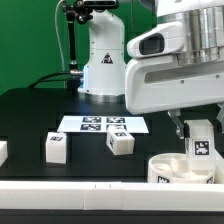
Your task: Assemble stool
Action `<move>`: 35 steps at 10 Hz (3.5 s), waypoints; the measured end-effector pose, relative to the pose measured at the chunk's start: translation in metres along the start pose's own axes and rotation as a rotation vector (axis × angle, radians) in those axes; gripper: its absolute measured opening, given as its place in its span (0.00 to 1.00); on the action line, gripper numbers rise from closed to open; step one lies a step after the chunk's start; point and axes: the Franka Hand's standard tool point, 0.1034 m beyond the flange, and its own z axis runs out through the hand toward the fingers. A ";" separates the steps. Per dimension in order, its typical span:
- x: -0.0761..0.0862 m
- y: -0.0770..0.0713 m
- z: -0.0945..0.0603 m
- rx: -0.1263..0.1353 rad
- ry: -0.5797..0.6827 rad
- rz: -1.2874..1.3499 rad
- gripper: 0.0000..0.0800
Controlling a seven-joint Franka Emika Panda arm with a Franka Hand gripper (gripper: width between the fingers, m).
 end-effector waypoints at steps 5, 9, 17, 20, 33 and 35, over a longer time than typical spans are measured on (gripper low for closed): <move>0.001 0.000 0.002 0.064 0.028 0.528 0.43; -0.001 -0.003 0.003 0.093 0.000 0.902 0.43; -0.002 -0.006 0.005 0.114 -0.041 1.280 0.44; 0.002 -0.018 -0.006 0.093 -0.053 1.114 0.78; -0.003 -0.034 -0.008 0.016 -0.003 -0.062 0.81; -0.003 -0.034 -0.007 0.000 0.012 -0.291 0.81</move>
Offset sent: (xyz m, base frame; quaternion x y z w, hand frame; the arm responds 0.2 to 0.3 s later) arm -0.0184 0.0100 -0.0144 0.0634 -0.0223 0.3285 0.9421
